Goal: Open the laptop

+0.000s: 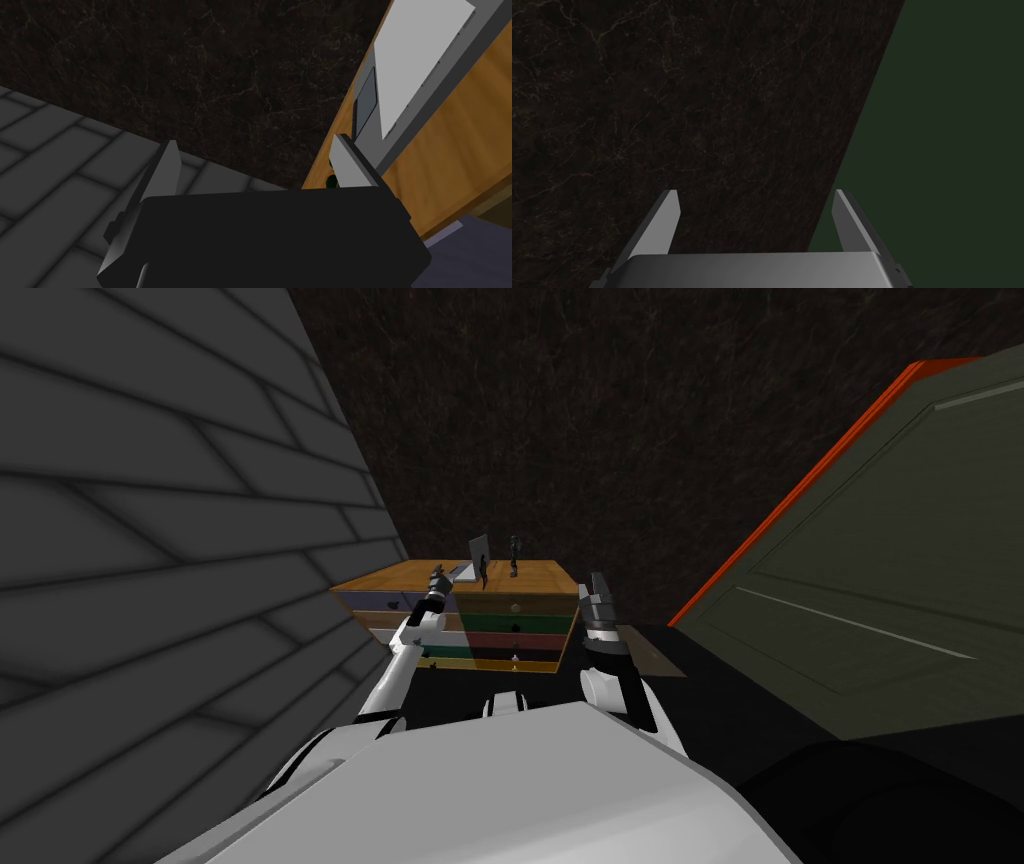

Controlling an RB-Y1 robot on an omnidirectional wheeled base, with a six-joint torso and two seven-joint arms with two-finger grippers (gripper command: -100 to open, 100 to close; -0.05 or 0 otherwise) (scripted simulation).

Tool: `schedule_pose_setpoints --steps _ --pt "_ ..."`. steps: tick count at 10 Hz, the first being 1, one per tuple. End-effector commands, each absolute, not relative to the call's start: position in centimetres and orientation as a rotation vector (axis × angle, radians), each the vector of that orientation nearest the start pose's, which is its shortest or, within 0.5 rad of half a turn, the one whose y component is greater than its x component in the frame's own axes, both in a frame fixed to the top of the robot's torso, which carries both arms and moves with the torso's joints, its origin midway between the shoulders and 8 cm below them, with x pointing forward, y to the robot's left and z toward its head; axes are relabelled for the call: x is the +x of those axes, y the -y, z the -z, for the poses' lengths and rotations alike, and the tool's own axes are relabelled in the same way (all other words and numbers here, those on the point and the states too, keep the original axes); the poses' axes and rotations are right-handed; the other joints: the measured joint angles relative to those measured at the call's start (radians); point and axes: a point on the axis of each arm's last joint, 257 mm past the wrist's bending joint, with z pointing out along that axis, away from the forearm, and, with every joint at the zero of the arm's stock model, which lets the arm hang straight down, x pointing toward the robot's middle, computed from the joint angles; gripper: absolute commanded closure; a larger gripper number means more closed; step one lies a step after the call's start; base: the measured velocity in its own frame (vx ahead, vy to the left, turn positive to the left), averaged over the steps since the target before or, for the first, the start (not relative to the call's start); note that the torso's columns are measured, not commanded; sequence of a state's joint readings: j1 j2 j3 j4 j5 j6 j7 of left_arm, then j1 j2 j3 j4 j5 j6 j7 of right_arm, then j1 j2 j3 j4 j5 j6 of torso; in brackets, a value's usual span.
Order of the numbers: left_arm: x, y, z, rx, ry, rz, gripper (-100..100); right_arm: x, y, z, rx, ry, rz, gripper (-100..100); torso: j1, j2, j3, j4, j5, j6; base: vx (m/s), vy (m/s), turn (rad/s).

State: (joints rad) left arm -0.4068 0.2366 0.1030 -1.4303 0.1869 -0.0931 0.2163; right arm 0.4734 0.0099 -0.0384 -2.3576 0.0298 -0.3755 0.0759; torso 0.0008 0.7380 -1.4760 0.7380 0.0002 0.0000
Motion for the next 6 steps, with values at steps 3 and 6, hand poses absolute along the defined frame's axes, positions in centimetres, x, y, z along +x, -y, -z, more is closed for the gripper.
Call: schedule_pose_setpoints --steps 3,6 --pt "66.9 -26.9 1.9 -1.126 -0.89 1.553 -100 34.8 28.8 -4.4 0.633 -0.65 -1.176 0 -0.001 0.0 0.0 0.0 0.0 0.0 -0.008 -0.051 0.022" --pt "68.4 -26.6 1.6 -1.163 -0.898 1.565 -100 34.8 28.8 -4.4 0.633 -0.65 -1.176 0 0.0 0.0 0.0 0.0 0.0 0.0 -0.007 -0.043 0.012"
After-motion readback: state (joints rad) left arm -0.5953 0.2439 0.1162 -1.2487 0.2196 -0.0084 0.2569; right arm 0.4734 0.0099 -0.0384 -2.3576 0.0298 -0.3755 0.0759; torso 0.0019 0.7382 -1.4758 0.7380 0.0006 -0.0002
